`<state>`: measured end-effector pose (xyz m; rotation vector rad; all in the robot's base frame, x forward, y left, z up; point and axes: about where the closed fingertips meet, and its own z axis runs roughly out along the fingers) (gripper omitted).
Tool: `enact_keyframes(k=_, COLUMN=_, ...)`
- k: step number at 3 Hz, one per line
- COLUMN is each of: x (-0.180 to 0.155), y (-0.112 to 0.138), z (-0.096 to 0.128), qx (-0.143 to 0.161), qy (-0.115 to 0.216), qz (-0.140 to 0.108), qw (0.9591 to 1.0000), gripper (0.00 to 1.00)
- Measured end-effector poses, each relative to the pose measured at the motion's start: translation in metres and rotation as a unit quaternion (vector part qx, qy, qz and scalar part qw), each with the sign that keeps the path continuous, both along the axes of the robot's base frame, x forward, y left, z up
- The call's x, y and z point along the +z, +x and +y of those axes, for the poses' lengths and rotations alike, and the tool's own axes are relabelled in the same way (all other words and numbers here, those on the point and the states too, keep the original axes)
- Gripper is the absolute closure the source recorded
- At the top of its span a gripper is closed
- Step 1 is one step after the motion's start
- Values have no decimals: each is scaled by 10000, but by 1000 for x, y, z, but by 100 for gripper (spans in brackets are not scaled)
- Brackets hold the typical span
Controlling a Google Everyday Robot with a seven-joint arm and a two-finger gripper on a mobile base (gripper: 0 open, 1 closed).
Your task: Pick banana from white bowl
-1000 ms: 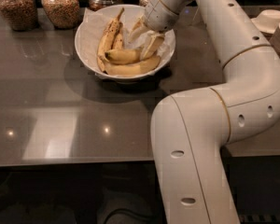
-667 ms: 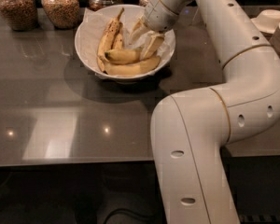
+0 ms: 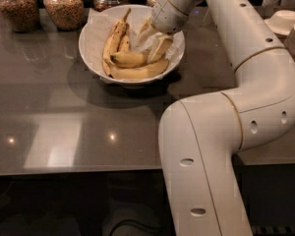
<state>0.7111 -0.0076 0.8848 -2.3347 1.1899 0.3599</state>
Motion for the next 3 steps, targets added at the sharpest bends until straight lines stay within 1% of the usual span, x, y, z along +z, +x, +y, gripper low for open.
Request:
enact_keyframes(k=2, x=0, y=0, z=0, qx=0, qy=0, qz=0, qw=10000, gripper=44)
enact_keyframes(k=3, x=0, y=0, z=0, qx=0, qy=0, qz=0, qw=10000, gripper=63)
